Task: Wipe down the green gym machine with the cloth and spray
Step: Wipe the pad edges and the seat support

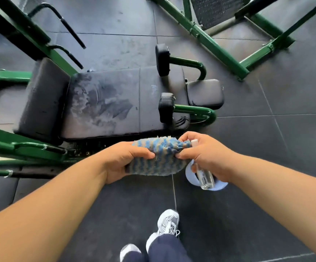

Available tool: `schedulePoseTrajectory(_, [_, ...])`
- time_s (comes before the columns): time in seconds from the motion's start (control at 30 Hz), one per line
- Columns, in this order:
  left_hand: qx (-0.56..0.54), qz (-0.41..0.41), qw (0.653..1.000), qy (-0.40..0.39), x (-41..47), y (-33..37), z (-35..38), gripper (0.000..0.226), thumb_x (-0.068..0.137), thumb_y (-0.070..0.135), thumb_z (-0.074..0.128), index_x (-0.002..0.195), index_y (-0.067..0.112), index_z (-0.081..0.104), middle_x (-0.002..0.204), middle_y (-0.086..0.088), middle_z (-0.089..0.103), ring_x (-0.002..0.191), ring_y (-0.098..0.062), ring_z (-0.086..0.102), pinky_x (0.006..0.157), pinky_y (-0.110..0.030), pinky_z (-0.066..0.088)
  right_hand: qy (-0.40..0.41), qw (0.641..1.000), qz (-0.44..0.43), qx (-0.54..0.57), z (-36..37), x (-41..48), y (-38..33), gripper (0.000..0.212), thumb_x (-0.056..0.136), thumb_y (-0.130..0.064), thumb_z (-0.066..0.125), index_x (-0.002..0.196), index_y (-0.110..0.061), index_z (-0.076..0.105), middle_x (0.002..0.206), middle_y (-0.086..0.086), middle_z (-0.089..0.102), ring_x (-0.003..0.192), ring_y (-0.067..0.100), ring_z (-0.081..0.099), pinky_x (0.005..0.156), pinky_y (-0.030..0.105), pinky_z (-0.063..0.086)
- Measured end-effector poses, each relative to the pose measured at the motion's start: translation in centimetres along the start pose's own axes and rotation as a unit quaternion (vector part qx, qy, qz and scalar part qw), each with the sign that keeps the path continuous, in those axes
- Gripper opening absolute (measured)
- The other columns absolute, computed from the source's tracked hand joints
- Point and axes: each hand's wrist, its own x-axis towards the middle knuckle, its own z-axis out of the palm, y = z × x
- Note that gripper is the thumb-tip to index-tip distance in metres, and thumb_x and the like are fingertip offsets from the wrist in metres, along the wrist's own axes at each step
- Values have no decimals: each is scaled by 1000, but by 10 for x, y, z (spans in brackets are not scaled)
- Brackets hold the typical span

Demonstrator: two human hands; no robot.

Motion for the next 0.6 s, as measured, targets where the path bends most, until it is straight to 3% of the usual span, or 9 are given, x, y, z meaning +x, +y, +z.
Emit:
schedulePoseTrajectory(0.07, [16, 31, 998, 51, 1, -7, 1, 35, 85, 3, 59, 117, 12, 65, 114, -11, 70, 111, -32, 63, 101, -47, 45, 21, 1000, 20, 13, 8, 2, 7, 23, 78, 3, 64, 84, -14, 50, 73, 5, 51, 57, 14, 43, 49, 22, 41])
schedulePoseTrajectory(0.17, [-10, 67, 988, 142, 15, -2, 3, 28, 91, 5, 55, 115, 16, 64, 105, -6, 73, 97, -25, 69, 89, -44, 52, 73, 997, 26, 15, 5, 16, 13, 19, 65, -6, 57, 78, -8, 45, 78, 13, 50, 71, 21, 41, 66, 40, 38])
schedulePoseTrajectory(0.23, [-43, 79, 979, 183, 32, 5, -1, 24, 92, 8, 57, 112, 18, 64, 101, -4, 74, 90, -21, 70, 81, -40, 55, 97, 994, 34, -27, -7, 32, 16, 22, 78, -3, 60, 98, 6, 55, 104, 28, 62, 86, 34, 55, 78, 42, 44])
schedulePoseTrajectory(0.3, [-71, 87, 971, 212, 57, 15, -6, 22, 93, 9, 57, 112, 19, 63, 103, -5, 73, 92, -22, 69, 84, -41, 55, 96, 995, 20, -15, -22, 54, 15, 22, 90, -8, 63, 108, 3, 62, 109, 22, 66, 101, 30, 63, 84, 32, 50])
schedulePoseTrajectory(0.37, [-76, 101, 962, 241, 83, 25, -11, 23, 93, 8, 56, 112, 18, 62, 105, -6, 72, 95, -24, 68, 87, -41, 54, 71, 995, -11, 63, -35, 78, 9, 18, 96, -15, 60, 113, -11, 62, 102, 12, 71, 95, 14, 67, 74, 17, 52])
schedulePoseTrajectory(0.47, [-84, 115, 950, 278, 124, 37, -21, 20, 93, 8, 57, 109, 20, 60, 104, -7, 70, 91, -23, 67, 80, -36, 53, 40, 995, -19, 94, -54, 113, 5, 24, 100, -31, 49, 125, -31, 52, 79, 7, 64, 81, 14, 64, 76, 30, 54])
schedulePoseTrajectory(0.53, [-89, 112, 944, 297, 155, 43, -30, 18, 92, 9, 57, 104, 21, 59, 103, -6, 70, 90, -22, 67, 79, -36, 53, 17, 997, 14, 80, -64, 136, 2, 19, 101, -39, 46, 119, -43, 49, 70, 5, 55, 72, 16, 59, 68, 38, 53])
schedulePoseTrajectory(0.6, [-93, 108, 942, 305, 187, 47, -38, 18, 92, 9, 57, 105, 22, 59, 104, -5, 69, 92, -23, 67, 82, -38, 53, 17, 993, 45, 106, -72, 160, 1, 7, 101, -39, 45, 107, -37, 49, 67, 3, 49, 60, 19, 52, 59, 35, 49])
